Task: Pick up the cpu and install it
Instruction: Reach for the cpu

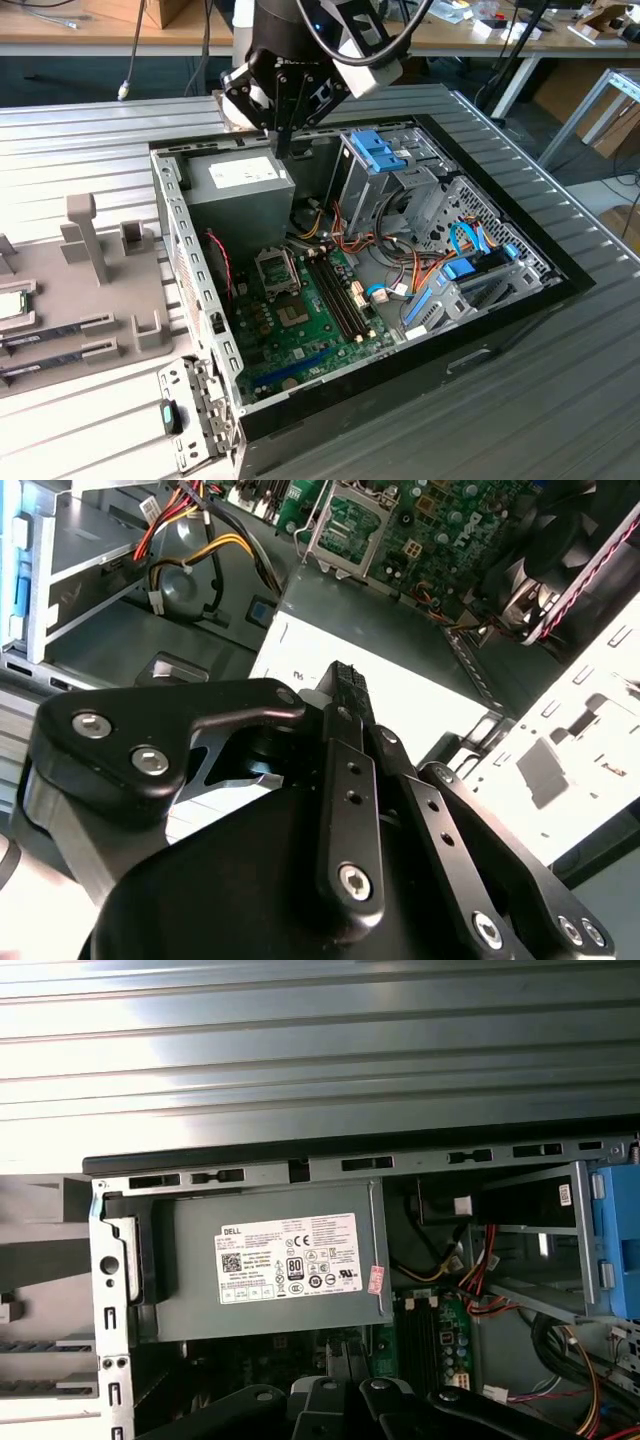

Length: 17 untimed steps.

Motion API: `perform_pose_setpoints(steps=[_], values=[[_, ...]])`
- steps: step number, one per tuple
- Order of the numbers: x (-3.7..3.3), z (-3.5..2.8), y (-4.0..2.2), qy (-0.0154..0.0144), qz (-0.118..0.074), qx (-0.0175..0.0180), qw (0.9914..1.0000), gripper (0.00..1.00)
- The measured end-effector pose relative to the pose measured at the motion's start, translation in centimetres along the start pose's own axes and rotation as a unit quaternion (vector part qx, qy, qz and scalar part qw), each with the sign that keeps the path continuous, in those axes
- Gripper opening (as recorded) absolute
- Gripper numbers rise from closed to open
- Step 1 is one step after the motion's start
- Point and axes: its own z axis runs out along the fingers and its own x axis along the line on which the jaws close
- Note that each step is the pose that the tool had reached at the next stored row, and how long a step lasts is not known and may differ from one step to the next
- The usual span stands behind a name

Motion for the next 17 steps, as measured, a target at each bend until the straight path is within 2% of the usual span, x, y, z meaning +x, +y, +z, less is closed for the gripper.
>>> perform_pose_setpoints(steps=[17], values=[[0.42,-0.01,-0.03,0.0000,0.000,0.0000,1.00000,0.11]])
